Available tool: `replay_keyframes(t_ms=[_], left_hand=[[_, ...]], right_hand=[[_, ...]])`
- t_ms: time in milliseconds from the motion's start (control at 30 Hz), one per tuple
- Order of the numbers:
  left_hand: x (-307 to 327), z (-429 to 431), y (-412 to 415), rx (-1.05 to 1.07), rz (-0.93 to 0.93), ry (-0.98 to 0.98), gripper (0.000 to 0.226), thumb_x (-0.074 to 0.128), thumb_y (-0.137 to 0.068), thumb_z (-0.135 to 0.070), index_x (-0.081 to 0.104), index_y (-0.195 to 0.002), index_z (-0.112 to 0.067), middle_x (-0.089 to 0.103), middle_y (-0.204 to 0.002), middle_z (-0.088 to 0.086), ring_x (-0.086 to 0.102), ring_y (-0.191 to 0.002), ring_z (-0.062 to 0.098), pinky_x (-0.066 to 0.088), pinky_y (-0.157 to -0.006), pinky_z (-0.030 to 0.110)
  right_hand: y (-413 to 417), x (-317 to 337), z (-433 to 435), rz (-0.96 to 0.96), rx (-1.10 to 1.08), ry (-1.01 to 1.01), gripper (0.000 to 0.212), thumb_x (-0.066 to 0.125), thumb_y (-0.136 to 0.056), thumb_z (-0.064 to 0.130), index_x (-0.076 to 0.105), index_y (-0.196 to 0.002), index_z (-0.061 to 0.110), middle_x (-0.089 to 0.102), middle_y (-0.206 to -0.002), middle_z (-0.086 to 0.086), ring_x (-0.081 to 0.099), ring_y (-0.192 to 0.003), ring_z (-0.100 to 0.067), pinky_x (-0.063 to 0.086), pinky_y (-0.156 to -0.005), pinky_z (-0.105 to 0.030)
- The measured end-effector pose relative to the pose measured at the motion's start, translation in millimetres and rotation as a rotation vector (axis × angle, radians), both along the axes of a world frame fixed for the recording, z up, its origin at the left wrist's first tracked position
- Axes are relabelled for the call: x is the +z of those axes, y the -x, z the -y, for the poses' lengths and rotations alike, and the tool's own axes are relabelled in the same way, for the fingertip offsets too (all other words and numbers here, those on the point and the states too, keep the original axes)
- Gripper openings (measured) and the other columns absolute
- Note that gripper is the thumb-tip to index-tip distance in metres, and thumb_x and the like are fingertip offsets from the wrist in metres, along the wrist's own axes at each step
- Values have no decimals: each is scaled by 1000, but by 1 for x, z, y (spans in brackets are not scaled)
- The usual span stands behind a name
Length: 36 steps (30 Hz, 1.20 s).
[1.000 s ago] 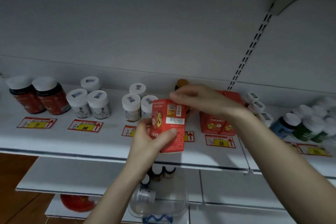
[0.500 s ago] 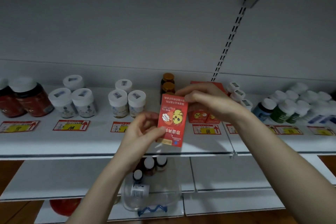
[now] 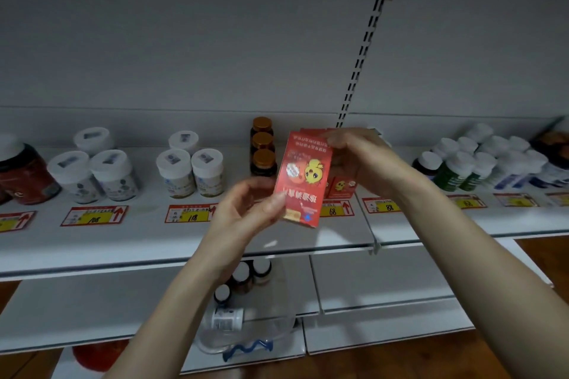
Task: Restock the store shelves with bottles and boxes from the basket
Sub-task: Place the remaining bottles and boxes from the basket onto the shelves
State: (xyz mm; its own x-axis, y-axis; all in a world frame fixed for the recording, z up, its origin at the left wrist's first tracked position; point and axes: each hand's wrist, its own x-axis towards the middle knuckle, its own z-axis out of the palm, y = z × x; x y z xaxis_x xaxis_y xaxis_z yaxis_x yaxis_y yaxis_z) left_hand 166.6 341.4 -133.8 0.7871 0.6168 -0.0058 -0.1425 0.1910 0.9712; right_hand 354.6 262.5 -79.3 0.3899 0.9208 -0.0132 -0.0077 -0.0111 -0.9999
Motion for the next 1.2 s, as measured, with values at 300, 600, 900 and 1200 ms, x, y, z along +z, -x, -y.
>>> replay_keyframes(t_ms=[300, 600, 900, 1200], left_hand=[[6, -1, -6, 313, 79, 132, 53, 74, -59, -10, 51, -103, -28, 70, -84, -7, 66, -84, 12, 54, -76, 28], [17, -18, 2, 345, 159, 31, 25, 61, -68, -18, 64, -92, -16, 70, -86, 0, 66, -72, 5, 52, -68, 15], [16, 3, -1, 179, 46, -118, 75, 70, -62, -21, 40, -131, -23, 65, -106, 8, 68, -87, 8, 53, -68, 19], [8, 13, -13, 93, 9, -141, 54, 63, -79, 2, 46, -123, -24, 65, -102, 2, 68, -80, 4, 53, -69, 17]], right_hand=[[-3, -32, 8, -183, 27, -49, 48, 62, -63, 24, 58, -110, 17, 69, -94, -4, 66, -94, -20, 53, -87, -37], [13, -29, 11, -60, 168, 80, 58, 69, -55, 39, 55, -110, 29, 73, -92, 5, 70, -87, -14, 55, -66, -24], [29, -49, 19, -260, 135, 22, 82, 82, -43, 24, 49, -115, 3, 68, -98, -9, 68, -90, -19, 56, -75, -30], [5, -21, 29, 105, -125, 13, 54, 64, -69, 56, 58, -114, 26, 61, -123, -8, 59, -113, -24, 48, -96, -46]])
